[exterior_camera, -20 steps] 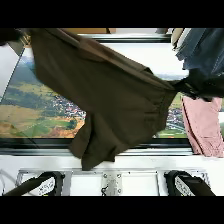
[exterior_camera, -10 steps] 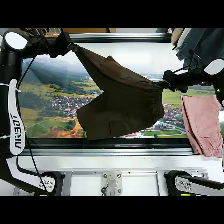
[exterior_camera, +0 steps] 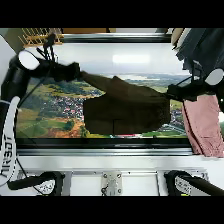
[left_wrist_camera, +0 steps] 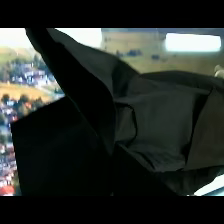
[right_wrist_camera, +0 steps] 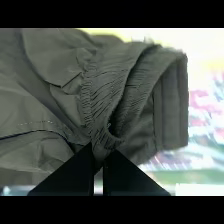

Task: Fold the clothes and pants, and hang the long-sleeved shirts on hangers.

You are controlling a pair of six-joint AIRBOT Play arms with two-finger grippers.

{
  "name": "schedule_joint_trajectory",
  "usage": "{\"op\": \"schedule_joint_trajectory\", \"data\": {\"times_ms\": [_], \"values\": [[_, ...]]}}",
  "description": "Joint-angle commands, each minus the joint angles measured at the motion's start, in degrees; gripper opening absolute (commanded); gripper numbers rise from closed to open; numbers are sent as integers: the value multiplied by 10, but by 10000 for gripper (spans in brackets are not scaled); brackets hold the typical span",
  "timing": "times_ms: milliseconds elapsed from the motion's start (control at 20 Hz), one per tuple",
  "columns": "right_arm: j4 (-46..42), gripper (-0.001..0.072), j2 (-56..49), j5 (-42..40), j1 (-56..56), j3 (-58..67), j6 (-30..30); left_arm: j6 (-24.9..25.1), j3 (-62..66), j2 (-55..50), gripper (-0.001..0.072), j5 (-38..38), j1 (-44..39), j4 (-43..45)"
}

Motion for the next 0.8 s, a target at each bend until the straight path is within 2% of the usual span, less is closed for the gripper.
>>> {"op": "schedule_joint_trajectory", "data": {"times_ms": [0,150,300,550,750], "values": [[-51,20,50,4,0,-104,-3,0,-207,82,3,57,-45,17],[-57,21,66,4,0,-171,-3,-1,-327,100,3,94,-83,14],[-57,21,65,4,0,-216,-2,-1,-385,85,3,116,-101,13],[-65,22,64,-23,0,-265,-2,-3,-379,53,3,105,-82,13],[-64,28,64,-33,0,-268,-1,-3,-383,76,3,100,-56,14]]}}
